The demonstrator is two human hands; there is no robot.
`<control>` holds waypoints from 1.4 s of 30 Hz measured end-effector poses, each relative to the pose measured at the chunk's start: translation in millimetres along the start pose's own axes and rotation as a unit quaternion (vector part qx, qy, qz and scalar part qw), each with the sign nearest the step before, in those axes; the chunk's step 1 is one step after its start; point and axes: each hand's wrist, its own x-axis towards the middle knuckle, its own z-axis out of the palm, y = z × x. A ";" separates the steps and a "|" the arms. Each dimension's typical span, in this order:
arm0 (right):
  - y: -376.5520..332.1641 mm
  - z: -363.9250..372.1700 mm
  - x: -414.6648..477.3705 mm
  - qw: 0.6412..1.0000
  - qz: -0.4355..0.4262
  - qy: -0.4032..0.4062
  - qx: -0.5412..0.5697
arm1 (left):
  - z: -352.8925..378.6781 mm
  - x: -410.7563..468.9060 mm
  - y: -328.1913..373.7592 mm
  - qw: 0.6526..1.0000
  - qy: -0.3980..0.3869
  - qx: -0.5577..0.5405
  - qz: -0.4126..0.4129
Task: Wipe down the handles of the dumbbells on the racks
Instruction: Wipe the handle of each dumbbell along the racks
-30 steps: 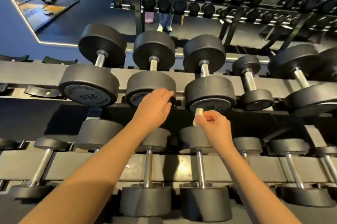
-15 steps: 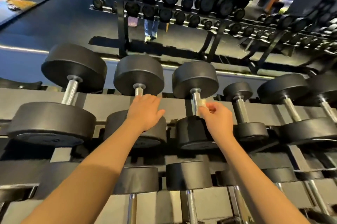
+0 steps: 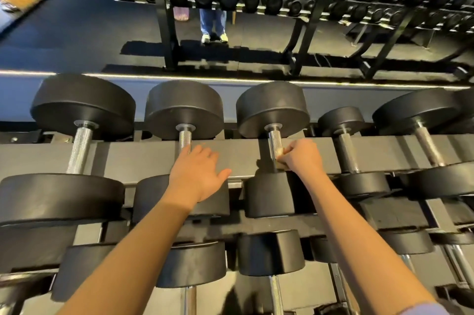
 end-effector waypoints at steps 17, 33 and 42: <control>-11.9 0.7 31.7 0.998 -0.057 0.023 0.020 | 0.1 -1.2 2.8 0.995 0.037 -0.069 -0.054; -3.8 -5.2 19.5 0.998 0.002 -0.041 -0.051 | 2.1 -4.1 3.0 0.996 0.073 -0.053 -0.029; -17.3 0.3 37.0 0.991 -0.033 0.061 0.118 | 4.5 0.7 3.5 0.991 0.122 -0.026 0.051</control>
